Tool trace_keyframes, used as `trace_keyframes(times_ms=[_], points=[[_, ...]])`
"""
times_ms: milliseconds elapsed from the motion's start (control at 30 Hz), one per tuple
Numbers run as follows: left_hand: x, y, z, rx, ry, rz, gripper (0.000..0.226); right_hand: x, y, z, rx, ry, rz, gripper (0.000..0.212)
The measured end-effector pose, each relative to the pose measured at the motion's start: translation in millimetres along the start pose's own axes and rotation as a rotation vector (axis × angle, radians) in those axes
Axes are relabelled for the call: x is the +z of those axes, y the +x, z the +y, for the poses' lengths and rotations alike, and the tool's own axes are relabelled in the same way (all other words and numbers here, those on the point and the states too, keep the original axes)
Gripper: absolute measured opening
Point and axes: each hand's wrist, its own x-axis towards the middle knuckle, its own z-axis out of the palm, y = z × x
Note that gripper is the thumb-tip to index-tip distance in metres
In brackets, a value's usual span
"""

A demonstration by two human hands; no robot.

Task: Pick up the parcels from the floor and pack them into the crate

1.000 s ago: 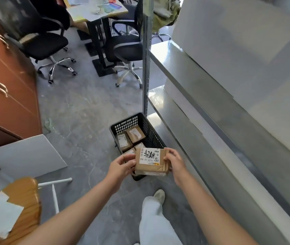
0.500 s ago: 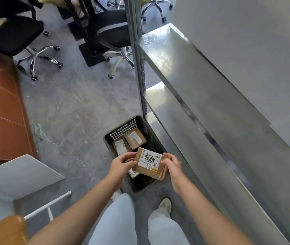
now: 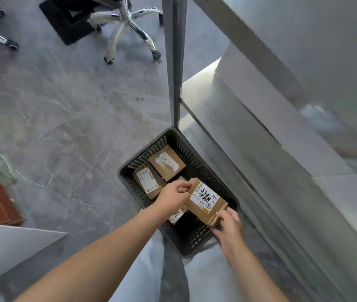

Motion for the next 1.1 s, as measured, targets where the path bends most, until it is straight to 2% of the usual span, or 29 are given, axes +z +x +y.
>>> trace_keyframes(times_ms=[133,233,433,633,733,867,1000,1100], points=[[-0.6,73.6,-33.4,-0.012,0.062,-0.034,0.050,31.6,55.5,20.2,0.016,0.030,0.015,0.056],[4.3,130.5,-62.5,-0.013,0.111,-0.051,0.052,46.1,107.5,32.4,0.008,0.095,0.022,0.058],[37.0,215.3,-116.3,0.016,0.153,-0.057,0.061,65.8,206.1,55.9,-0.115,0.113,0.160,0.063],[53.4,278.2,-134.2,0.029,0.056,-0.019,0.054,73.5,267.1,69.4,-0.079,0.147,0.134,0.059],[58.9,293.1,-142.9,0.038,0.021,0.014,0.050,78.6,292.3,70.1,-0.026,0.196,0.110,0.049],[60.3,313.5,-153.1,0.049,-0.007,0.070,0.049,89.3,312.8,74.8,-0.016,0.207,0.068,0.052],[57.6,338.1,-162.6,0.061,0.090,0.062,0.050,101.0,335.1,75.5,0.008,0.183,0.045,0.043],[58.6,353.0,-170.2,0.061,0.189,0.066,0.046,105.5,355.7,79.4,0.010,0.068,0.023,0.044]])
